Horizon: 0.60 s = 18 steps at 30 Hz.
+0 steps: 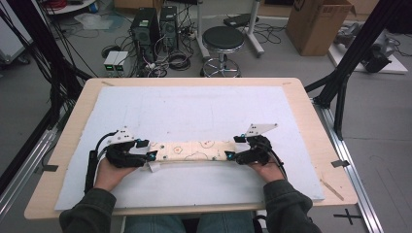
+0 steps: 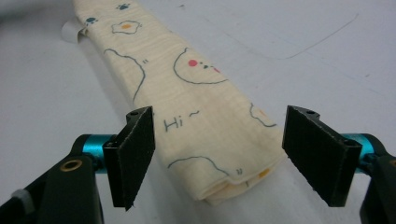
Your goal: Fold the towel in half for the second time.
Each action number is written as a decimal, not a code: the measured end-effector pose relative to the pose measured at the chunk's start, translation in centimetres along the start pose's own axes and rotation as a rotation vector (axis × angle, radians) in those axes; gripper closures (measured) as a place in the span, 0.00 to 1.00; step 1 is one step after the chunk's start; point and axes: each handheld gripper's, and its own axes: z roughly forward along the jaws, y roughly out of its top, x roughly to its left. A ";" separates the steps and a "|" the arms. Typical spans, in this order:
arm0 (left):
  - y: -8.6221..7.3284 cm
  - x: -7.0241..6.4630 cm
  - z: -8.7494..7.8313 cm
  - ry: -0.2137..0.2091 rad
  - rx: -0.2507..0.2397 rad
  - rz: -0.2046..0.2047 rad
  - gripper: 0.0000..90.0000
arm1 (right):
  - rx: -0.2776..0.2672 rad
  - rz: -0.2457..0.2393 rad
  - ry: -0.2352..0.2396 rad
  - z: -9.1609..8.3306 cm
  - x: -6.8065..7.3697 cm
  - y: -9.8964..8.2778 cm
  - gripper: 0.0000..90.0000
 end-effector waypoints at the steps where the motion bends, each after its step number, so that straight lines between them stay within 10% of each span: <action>1: 0.1 0.0 0.0 0.009 -0.005 -0.003 0.46 | -0.001 0.001 -0.004 0.0 -0.1 0.1 0.28; 18: 0.3 2.2 2.3 0.094 0.026 -0.106 0.48 | 0.047 0.101 -0.066 1.4 -2.8 0.7 0.42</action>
